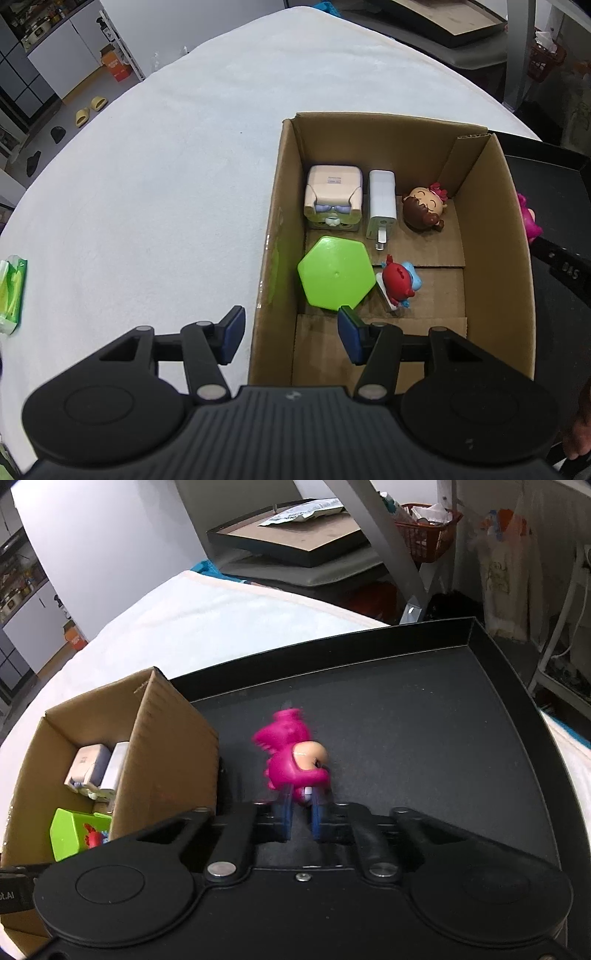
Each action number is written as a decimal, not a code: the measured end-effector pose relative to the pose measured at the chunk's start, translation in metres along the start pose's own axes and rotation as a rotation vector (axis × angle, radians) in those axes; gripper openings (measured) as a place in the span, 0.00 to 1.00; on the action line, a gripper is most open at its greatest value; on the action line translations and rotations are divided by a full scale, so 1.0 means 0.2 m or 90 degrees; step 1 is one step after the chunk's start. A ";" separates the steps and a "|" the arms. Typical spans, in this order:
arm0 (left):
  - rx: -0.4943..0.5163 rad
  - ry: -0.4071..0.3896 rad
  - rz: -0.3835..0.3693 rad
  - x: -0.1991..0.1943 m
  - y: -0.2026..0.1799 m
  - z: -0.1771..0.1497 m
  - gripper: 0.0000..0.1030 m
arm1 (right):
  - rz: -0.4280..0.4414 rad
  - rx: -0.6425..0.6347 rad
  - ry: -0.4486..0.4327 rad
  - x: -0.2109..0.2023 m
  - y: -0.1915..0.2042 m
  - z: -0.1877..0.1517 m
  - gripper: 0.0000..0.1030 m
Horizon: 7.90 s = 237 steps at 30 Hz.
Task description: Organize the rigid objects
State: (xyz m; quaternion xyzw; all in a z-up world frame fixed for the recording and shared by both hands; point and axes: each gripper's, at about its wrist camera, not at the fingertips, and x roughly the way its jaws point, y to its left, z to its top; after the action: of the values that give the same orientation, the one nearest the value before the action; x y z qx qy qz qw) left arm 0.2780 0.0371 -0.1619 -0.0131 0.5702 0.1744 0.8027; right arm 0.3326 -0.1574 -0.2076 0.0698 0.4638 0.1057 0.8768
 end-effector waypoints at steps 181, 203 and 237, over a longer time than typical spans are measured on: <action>-0.026 -0.110 -0.196 -0.58 0.30 -0.42 0.48 | -0.022 -0.036 -0.189 -1.09 0.17 -0.25 1.00; 0.036 -0.163 -0.197 -0.87 0.29 -0.60 0.77 | 0.014 -0.022 -0.168 -1.38 0.16 -0.35 1.00; 0.047 -0.233 -0.167 -1.24 0.28 -0.88 0.91 | -0.019 -0.059 -0.156 -1.75 0.06 -0.54 1.00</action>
State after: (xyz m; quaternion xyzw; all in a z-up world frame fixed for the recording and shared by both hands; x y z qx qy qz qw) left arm 0.0295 -0.0147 0.0137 -0.0260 0.4147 0.0474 0.9084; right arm 0.0503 -0.2311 0.0140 0.0350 0.3487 0.1043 0.9308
